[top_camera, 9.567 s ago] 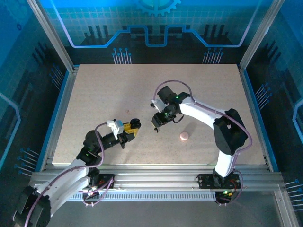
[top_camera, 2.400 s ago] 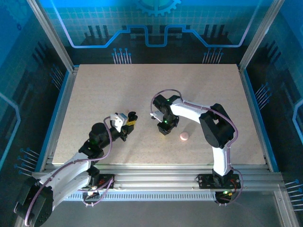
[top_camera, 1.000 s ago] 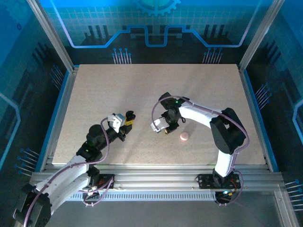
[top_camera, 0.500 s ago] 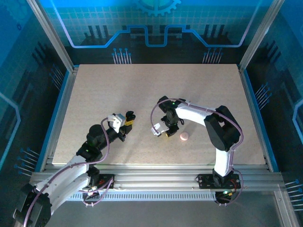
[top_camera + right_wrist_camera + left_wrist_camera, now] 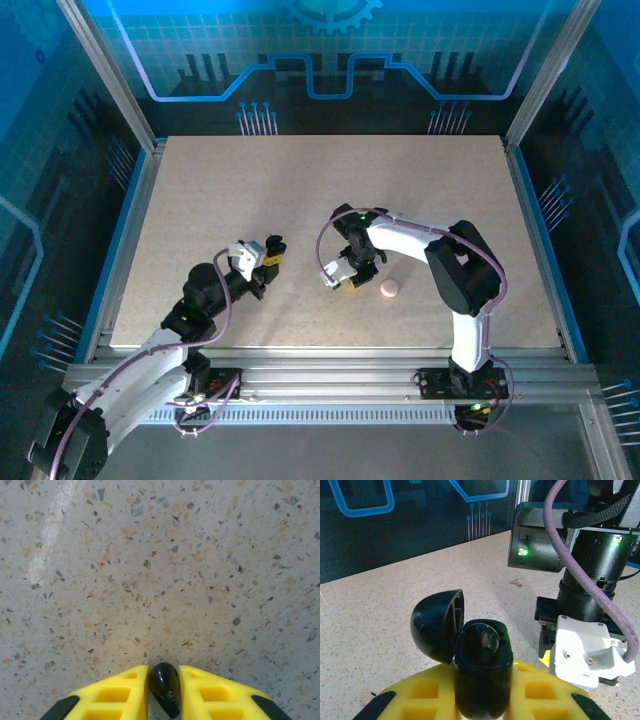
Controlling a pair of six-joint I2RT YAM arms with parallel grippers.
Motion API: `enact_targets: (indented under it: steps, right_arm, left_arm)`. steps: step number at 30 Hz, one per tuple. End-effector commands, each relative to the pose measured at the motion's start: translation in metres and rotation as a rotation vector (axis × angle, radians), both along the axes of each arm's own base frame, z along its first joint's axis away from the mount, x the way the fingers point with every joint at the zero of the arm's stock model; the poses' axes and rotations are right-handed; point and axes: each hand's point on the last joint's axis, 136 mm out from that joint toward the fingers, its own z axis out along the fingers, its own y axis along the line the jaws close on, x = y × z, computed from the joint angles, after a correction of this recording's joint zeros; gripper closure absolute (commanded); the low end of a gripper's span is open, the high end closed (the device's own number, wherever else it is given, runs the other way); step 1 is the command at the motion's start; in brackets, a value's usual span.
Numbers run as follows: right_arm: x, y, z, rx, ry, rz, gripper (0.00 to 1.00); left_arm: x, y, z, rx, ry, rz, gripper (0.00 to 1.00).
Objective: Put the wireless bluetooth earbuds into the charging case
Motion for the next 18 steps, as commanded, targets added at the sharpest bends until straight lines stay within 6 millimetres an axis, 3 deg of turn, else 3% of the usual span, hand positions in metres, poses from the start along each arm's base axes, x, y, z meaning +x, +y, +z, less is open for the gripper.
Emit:
enact_targets:
  steps: [1, 9, 18]
  right_arm:
    - [-0.003, 0.001, -0.004, -0.026, 0.021, 0.009, 0.82]
    - [0.002, 0.005, 0.010, 0.020, 0.016, -0.048, 0.85]
    - [0.006, 0.030, 0.075, 0.328, 0.020, -0.229, 0.85]
  left_arm:
    - [0.002, 0.004, -0.001, 0.018, -0.011, 0.019, 0.92]
    - [0.003, 0.002, -0.005, 0.032, 0.002, 0.010, 0.92]
    - [0.006, -0.009, -0.005, 0.039, 0.012, -0.045, 0.93]
